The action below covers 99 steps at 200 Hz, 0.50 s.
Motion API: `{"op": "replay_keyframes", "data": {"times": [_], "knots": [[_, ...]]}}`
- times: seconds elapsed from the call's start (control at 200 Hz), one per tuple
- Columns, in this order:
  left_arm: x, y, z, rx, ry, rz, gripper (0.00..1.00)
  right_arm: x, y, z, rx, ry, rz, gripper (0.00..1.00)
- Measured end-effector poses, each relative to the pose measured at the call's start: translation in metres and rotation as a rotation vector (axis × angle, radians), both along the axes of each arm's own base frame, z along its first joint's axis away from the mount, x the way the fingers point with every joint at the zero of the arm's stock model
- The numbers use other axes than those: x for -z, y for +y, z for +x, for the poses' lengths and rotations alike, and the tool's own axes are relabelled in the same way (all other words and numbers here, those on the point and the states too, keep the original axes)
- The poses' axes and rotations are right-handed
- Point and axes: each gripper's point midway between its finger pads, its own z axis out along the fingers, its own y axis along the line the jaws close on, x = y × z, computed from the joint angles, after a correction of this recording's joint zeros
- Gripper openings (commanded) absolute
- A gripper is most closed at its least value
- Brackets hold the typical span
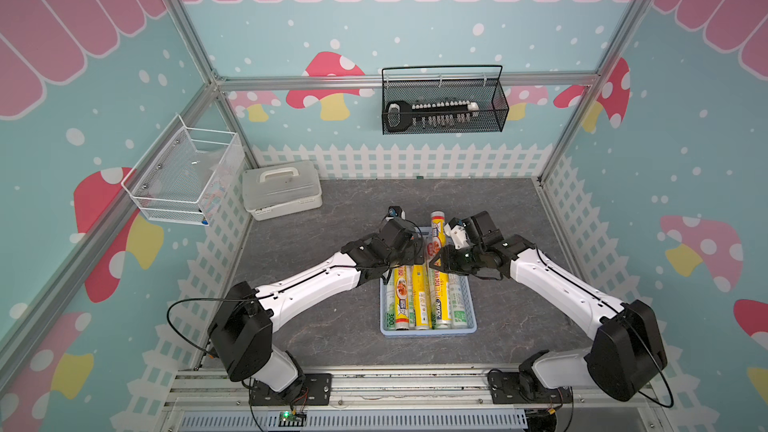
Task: Put the plastic wrap into the basket
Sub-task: Place the plastic wrap in the basket.
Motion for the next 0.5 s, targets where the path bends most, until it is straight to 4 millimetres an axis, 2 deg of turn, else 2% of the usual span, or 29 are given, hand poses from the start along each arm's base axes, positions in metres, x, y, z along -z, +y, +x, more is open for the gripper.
{"op": "replay_keyframes", "data": {"times": [0.105,0.22,0.495], "knots": [[0.005,0.007,-0.001,-0.019,0.015,-0.022,0.99,0.016,0.001,-0.001,0.005,0.033,-0.023,0.36],[0.004,0.007,-0.001,-0.018,0.016,-0.040,0.99,0.030,0.000,-0.003,0.006,0.066,-0.043,0.39],[-0.001,0.002,0.001,-0.012,0.007,-0.070,0.99,0.048,0.002,0.000,0.004,0.102,-0.069,0.43]]}}
